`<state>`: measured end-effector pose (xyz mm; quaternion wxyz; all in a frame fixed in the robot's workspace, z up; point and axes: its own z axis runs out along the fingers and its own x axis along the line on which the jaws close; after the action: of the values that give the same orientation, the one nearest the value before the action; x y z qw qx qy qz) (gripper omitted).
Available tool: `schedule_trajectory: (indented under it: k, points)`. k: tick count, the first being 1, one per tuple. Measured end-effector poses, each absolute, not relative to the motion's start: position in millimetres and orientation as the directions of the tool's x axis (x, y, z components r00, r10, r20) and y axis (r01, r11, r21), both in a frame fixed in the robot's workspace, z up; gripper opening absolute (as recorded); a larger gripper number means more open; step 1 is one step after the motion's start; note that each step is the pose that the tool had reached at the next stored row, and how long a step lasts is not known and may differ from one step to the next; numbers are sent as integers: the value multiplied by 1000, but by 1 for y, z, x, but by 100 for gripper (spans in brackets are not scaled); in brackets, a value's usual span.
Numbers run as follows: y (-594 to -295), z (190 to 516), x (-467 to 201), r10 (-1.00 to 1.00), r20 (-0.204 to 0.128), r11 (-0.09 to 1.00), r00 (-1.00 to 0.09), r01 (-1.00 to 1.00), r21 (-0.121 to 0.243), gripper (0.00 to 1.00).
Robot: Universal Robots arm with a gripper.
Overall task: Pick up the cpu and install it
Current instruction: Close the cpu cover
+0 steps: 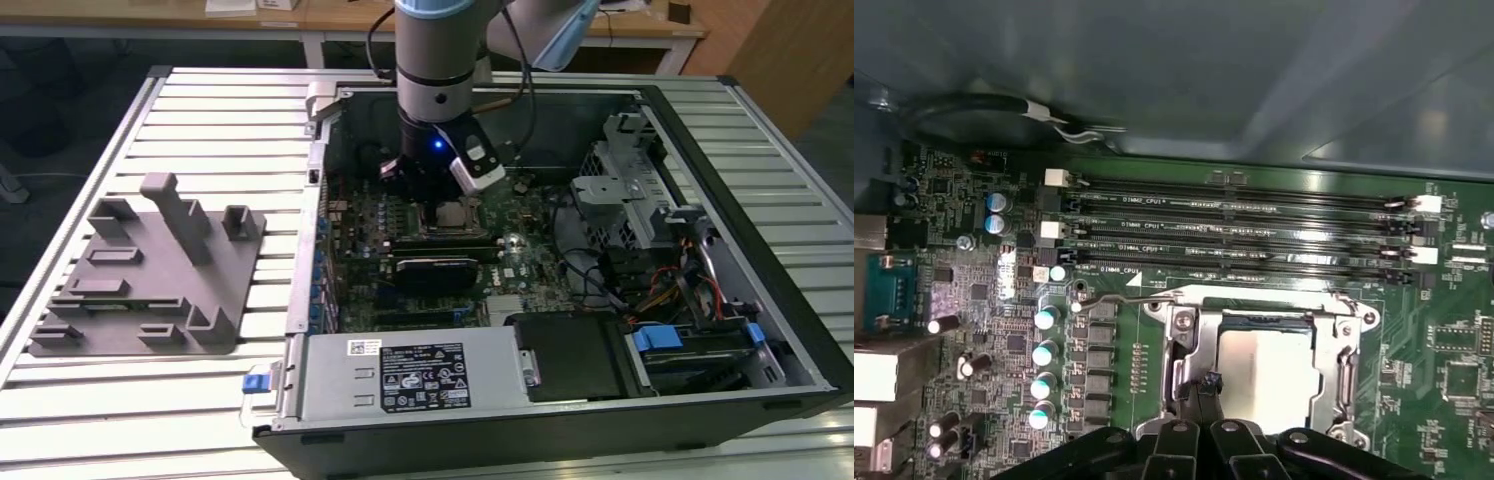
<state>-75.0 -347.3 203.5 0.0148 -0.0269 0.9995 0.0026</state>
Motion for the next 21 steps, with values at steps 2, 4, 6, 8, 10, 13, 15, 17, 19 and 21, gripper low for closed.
schedule_trajectory:
  k: [2,4,6,8,10,13,15,17,19,21]
  points:
    - [-347,202,-75,-54,-30,999,-998,-54,5,11]
    - [-347,202,-75,-54,-30,999,-998,-54,5,11]
    - [-347,202,-75,-54,-30,999,-998,-54,5,11]
    - [-347,201,-75,-53,-30,999,-998,-54,6,11]
    - [-347,200,-75,-54,-30,999,-998,-54,5,11]
    - [-347,199,-76,-54,-30,999,-998,-54,5,11]
    - [-347,199,-76,-54,-30,999,-998,-54,5,11]
    - [-347,199,-76,-54,-30,999,-998,-54,5,11]
    - [-347,199,-76,-53,-30,999,-998,-54,6,11]
    - [-347,198,-77,-54,-30,999,-998,-54,6,11]
